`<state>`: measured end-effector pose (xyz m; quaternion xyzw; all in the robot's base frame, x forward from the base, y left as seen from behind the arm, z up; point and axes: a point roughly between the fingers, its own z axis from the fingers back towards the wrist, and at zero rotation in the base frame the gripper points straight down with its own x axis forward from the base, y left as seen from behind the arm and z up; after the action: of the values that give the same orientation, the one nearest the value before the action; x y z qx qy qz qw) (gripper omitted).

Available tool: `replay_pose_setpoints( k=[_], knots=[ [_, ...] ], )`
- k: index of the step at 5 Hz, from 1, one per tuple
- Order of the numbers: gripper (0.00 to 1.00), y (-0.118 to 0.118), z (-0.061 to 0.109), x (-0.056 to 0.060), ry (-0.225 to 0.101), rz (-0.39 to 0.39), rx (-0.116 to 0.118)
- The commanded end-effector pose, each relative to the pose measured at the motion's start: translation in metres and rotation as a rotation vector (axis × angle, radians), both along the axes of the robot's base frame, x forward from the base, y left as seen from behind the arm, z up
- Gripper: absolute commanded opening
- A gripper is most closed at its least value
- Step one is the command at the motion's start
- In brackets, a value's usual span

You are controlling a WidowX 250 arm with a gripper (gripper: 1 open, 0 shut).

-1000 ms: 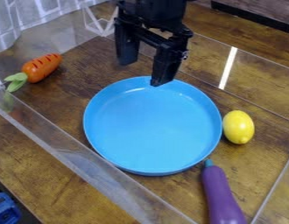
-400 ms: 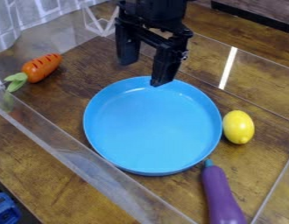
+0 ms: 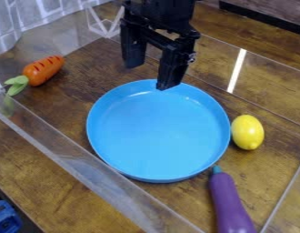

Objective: Move the carrot to the left side

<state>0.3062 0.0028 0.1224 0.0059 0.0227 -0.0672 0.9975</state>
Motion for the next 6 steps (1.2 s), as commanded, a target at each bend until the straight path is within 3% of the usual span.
replay_pose_setpoints(
  k=[1, 3, 6],
  knots=[
    [1.00, 0.006, 0.027, 0.001, -0.088, 0.014, -0.003],
    [1.00, 0.010, 0.029, -0.001, -0.094, 0.012, -0.007],
    [1.00, 0.000, 0.023, -0.003, -0.067, -0.019, 0.014]
  ],
)
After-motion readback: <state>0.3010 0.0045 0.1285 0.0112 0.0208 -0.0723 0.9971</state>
